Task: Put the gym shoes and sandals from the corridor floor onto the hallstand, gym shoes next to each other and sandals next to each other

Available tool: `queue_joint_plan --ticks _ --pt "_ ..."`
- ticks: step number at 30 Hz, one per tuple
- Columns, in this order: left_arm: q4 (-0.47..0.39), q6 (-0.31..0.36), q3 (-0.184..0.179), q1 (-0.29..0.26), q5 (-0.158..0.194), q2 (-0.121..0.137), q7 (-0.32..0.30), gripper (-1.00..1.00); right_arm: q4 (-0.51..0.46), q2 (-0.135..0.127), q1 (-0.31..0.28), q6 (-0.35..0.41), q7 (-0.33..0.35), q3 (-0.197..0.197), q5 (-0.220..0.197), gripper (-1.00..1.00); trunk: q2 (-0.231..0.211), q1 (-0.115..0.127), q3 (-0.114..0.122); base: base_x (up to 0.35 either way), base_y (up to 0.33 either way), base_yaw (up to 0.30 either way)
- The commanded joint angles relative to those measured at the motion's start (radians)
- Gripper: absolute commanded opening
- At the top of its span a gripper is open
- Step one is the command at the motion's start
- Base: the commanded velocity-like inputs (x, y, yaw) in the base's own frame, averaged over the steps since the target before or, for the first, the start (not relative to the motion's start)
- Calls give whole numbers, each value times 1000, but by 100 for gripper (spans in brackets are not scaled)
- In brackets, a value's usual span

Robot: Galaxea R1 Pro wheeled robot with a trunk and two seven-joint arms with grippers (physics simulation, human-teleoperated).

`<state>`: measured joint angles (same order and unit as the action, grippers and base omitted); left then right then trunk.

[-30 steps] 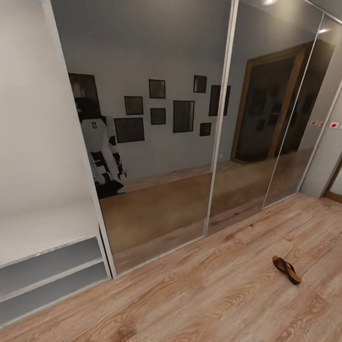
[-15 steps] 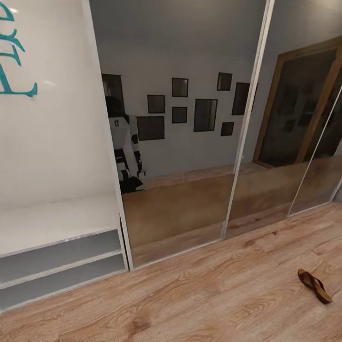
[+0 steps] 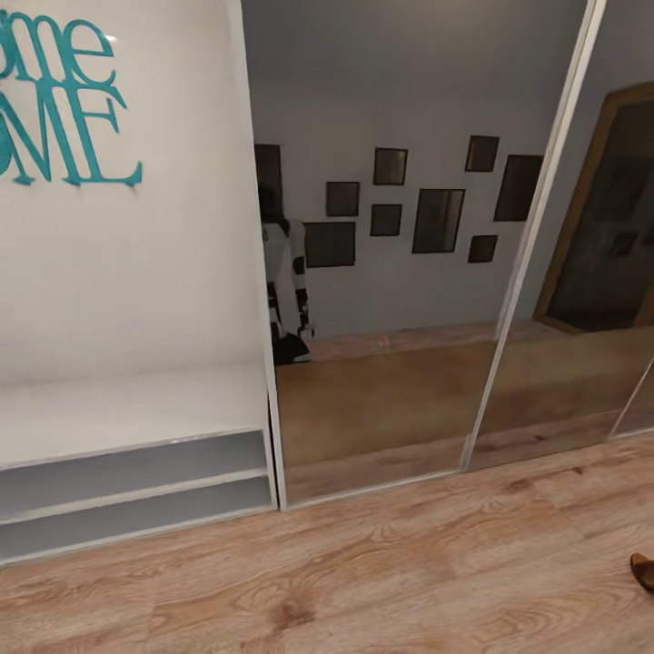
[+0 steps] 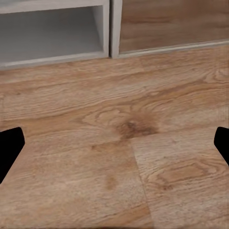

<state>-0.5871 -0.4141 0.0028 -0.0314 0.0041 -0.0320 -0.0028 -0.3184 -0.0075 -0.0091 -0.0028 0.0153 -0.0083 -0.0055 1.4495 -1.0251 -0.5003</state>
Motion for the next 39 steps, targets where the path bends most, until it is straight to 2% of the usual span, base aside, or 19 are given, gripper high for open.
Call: queue_joint_plan --ticks 1,39 --pt "1 -3 0 -1 0 0 0 100 -1 0 0 0 2 -1 -1 100 1 0 -1 0 0 292" --pt "23 -3 2 -1 0 0 0 100 -1 0 0 0 0 -1 1 100 1 0 -1 0 0 293"
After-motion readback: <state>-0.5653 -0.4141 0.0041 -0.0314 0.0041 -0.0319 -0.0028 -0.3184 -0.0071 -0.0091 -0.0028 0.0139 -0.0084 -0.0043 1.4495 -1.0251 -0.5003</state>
